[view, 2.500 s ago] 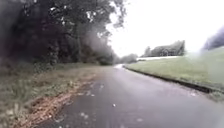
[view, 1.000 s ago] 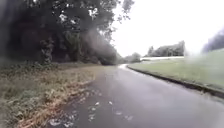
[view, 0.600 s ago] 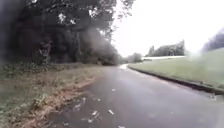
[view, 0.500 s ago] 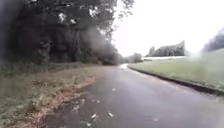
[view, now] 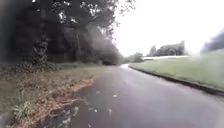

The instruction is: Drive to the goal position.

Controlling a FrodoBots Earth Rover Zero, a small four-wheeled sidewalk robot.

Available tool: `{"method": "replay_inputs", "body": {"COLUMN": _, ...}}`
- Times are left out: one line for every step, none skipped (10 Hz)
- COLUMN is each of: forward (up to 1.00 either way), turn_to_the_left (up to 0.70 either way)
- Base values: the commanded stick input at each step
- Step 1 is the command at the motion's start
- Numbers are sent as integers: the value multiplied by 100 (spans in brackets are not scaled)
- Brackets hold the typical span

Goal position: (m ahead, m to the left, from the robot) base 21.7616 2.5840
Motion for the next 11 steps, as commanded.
{"method": "replay_inputs", "body": {"forward": 70, "turn_to_the_left": 0}}
{"method": "replay_inputs", "body": {"forward": 70, "turn_to_the_left": 0}}
{"method": "replay_inputs", "body": {"forward": 70, "turn_to_the_left": 0}}
{"method": "replay_inputs", "body": {"forward": 70, "turn_to_the_left": -14}}
{"method": "replay_inputs", "body": {"forward": 70, "turn_to_the_left": -14}}
{"method": "replay_inputs", "body": {"forward": 70, "turn_to_the_left": -14}}
{"method": "replay_inputs", "body": {"forward": 70, "turn_to_the_left": -14}}
{"method": "replay_inputs", "body": {"forward": 70, "turn_to_the_left": -14}}
{"method": "replay_inputs", "body": {"forward": 70, "turn_to_the_left": -14}}
{"method": "replay_inputs", "body": {"forward": 70, "turn_to_the_left": -14}}
{"method": "replay_inputs", "body": {"forward": 70, "turn_to_the_left": -14}}
